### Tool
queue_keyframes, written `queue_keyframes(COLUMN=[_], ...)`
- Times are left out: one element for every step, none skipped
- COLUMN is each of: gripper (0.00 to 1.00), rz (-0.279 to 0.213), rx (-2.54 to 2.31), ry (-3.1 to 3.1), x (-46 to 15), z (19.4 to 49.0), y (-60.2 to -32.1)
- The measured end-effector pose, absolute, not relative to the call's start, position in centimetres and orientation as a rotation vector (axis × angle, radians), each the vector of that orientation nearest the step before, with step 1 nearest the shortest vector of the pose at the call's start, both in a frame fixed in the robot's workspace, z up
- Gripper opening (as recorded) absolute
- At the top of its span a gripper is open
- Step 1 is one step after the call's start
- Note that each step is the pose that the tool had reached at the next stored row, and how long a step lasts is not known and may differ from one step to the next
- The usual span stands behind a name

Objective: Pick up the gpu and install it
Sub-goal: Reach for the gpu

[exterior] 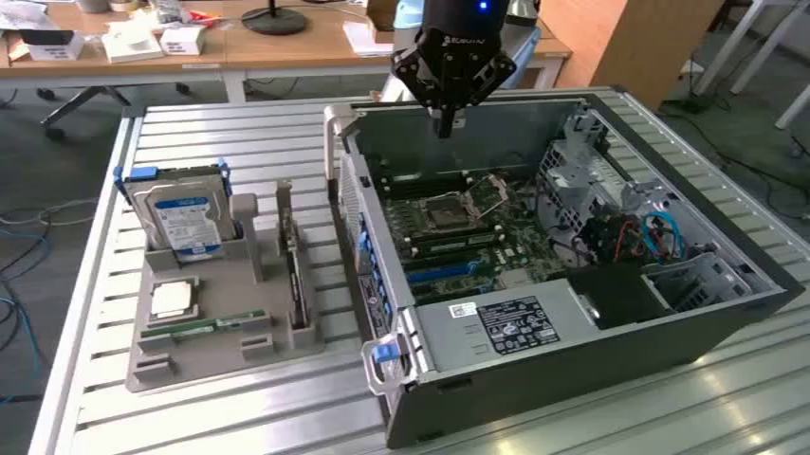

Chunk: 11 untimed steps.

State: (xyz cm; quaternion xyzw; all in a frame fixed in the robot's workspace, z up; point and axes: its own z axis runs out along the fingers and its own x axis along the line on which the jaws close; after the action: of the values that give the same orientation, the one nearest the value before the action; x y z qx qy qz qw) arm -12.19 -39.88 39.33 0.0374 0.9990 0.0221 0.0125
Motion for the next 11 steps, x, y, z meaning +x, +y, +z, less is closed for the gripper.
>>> queue_keyframes(gripper=[0.11,0.11,0.11,0.11,0.11,0.11,0.11,0.11,0.11,0.11,0.11], rz=[0.069,0.069,0.069,0.069,0.069,0.069,0.069,0.069,0.069,0.069,0.069], rx=[0.117,0.117,0.117,0.117,0.117,0.117,0.117,0.117,0.117,0.117,0.117], ry=[3.114,3.114,3.114,3.114,3.114,3.114,3.114,3.114,3.114,3.114,3.114], x=[-12.19,-12.19,-12.19,-12.19,-12.19,-12.19,-12.19,-12.19,-12.19,-12.19,-12.19], z=[39.33,39.33,39.33,39.33,39.33,39.33,39.33,39.33,39.33,39.33,39.32], y=[-39.88,-39.89,-39.88,-39.89,-39.88,-39.89,-39.89,-39.89,-39.89,-39.89,-39.88])
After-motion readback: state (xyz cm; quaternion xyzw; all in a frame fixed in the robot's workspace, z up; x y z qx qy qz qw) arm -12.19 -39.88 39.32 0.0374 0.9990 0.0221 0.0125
